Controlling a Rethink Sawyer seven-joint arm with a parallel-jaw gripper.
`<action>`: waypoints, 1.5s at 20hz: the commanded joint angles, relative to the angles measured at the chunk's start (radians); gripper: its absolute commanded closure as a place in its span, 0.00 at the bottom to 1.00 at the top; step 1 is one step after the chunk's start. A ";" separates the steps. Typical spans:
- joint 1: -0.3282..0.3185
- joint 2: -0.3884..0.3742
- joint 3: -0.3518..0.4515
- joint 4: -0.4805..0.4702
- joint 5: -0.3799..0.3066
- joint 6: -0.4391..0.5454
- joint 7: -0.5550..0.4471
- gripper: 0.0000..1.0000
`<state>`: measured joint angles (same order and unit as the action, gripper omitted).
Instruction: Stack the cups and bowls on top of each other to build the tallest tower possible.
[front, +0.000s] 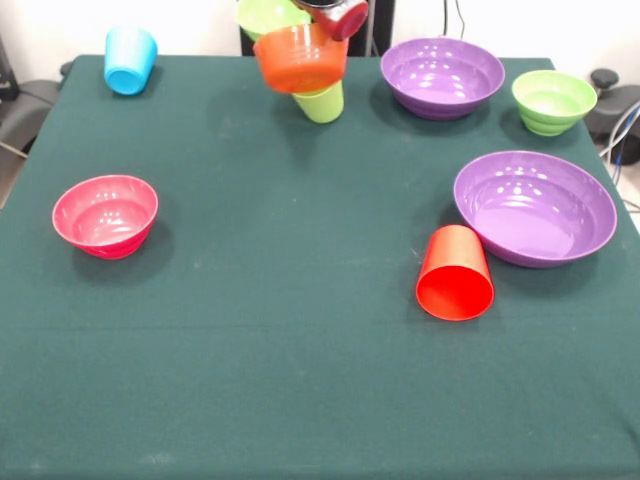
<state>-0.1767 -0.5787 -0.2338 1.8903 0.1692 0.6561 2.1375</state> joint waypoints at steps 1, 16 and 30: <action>-0.013 0.097 0.133 -0.087 0.013 -0.127 0.077 1.00; -0.007 0.086 0.150 -0.044 0.024 -0.166 0.094 1.00; 0.069 0.000 0.149 0.124 0.108 -0.189 0.203 1.00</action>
<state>-0.1478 -0.5917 -0.2271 1.9319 0.2052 0.6370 2.1389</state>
